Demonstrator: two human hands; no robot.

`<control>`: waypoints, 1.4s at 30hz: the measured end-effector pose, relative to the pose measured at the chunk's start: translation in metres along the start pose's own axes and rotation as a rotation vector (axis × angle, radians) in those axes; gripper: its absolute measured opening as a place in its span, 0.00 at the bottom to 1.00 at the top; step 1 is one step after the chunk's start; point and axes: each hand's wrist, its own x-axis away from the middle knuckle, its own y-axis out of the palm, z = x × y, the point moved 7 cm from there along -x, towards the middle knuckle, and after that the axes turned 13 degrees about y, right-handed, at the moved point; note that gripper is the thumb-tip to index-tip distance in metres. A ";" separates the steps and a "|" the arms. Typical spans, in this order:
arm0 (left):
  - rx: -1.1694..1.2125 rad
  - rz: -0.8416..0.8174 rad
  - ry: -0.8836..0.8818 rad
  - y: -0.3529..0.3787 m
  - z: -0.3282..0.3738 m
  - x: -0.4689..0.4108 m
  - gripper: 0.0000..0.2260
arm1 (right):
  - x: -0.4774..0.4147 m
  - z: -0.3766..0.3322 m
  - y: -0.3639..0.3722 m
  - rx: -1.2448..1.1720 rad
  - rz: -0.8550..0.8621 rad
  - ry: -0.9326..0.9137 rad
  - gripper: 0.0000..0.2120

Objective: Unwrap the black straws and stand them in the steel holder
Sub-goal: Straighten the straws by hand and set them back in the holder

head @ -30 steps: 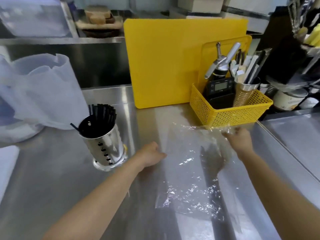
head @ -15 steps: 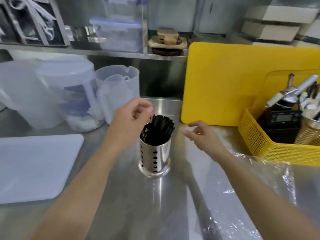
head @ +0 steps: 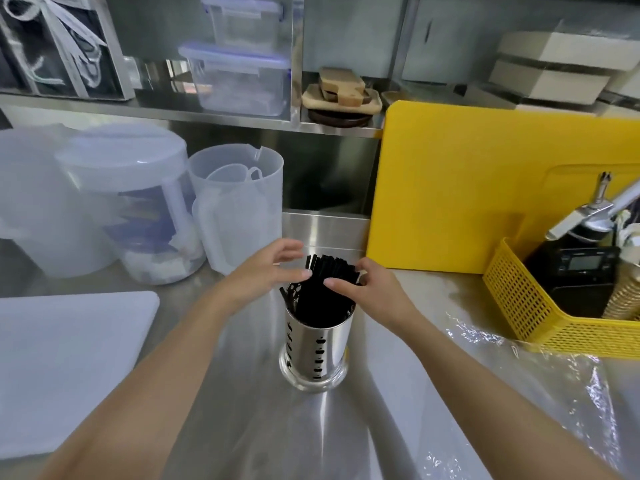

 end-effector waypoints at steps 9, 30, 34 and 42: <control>0.061 -0.130 0.061 0.014 -0.007 -0.025 0.21 | -0.011 -0.010 0.005 0.107 0.035 -0.183 0.10; 0.022 -0.023 0.441 0.014 0.099 -0.037 0.23 | 0.012 -0.155 -0.088 0.021 0.209 -0.724 0.06; 0.067 -0.021 0.482 0.021 0.119 -0.037 0.11 | 0.029 -0.179 -0.101 -0.033 0.226 -0.821 0.05; 0.133 -0.013 0.420 0.028 0.130 -0.018 0.07 | 0.031 -0.161 -0.104 -0.354 0.148 -0.696 0.07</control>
